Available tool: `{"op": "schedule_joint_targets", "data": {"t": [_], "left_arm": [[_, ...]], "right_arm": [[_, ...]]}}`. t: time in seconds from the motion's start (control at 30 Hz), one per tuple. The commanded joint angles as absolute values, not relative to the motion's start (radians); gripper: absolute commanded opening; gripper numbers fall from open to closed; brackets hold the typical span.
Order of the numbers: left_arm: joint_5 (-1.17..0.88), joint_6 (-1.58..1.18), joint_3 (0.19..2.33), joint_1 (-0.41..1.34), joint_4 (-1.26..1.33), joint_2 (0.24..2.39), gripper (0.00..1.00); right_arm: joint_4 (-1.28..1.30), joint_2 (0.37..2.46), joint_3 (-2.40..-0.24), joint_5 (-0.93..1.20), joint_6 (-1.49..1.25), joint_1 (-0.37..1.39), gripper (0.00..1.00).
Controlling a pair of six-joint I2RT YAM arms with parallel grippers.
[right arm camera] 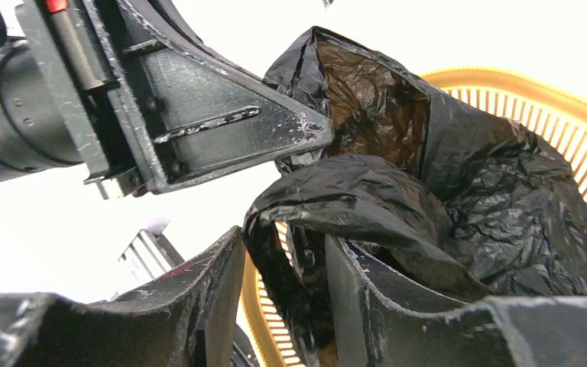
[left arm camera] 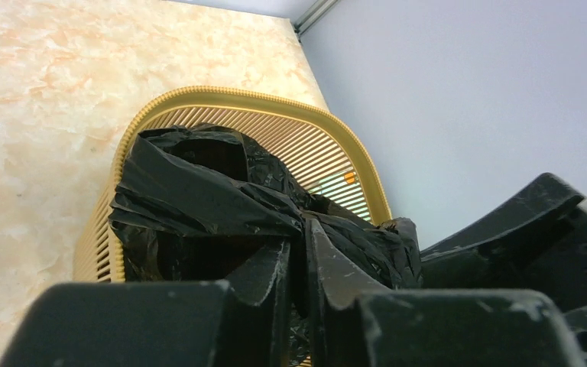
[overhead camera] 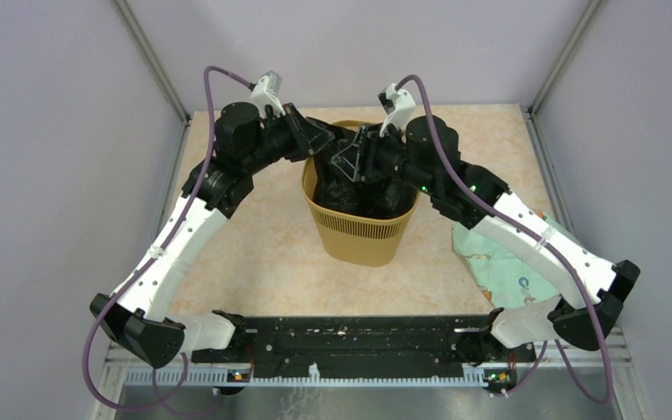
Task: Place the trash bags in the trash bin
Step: Place the trash bag in the trash bin.
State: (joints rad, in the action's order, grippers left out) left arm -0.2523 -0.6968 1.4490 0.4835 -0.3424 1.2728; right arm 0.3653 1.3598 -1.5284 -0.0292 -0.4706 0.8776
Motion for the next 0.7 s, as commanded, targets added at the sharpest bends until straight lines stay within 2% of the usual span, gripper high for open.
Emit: {"op": "schedule_joint_targets", "data": {"t": [0.0, 0.03, 0.17, 0.23, 0.5, 0.67], "left_arm": [[-0.258, -0.666, 1.483, 0.485, -0.319, 1.277, 0.12], [-0.262, -0.665, 1.486, 0.486, -0.322, 1.277, 0.1], [-0.267, -0.656, 1.492, 0.485, -0.337, 1.27, 0.08], [-0.271, -0.649, 1.498, 0.486, -0.347, 1.266, 0.08], [-0.286, -0.64, 1.511, 0.485, -0.362, 1.272, 0.07], [-0.29, -0.637, 1.513, 0.486, -0.36, 1.278, 0.07]], "right_arm": [[0.344, 1.288, -1.525, -0.065, -0.446, 0.889, 0.44], [0.347, 1.285, -1.523, -0.073, -0.444, 0.888, 0.42], [0.371, 1.29, -1.537, -0.083, -0.435, 0.887, 0.21], [0.383, 1.3, -1.548, -0.085, -0.43, 0.888, 0.18], [0.438, 1.304, -1.57, -0.078, -0.352, 0.888, 0.5], [0.465, 1.321, -1.581, -0.015, -0.299, 0.889, 0.57]]}}
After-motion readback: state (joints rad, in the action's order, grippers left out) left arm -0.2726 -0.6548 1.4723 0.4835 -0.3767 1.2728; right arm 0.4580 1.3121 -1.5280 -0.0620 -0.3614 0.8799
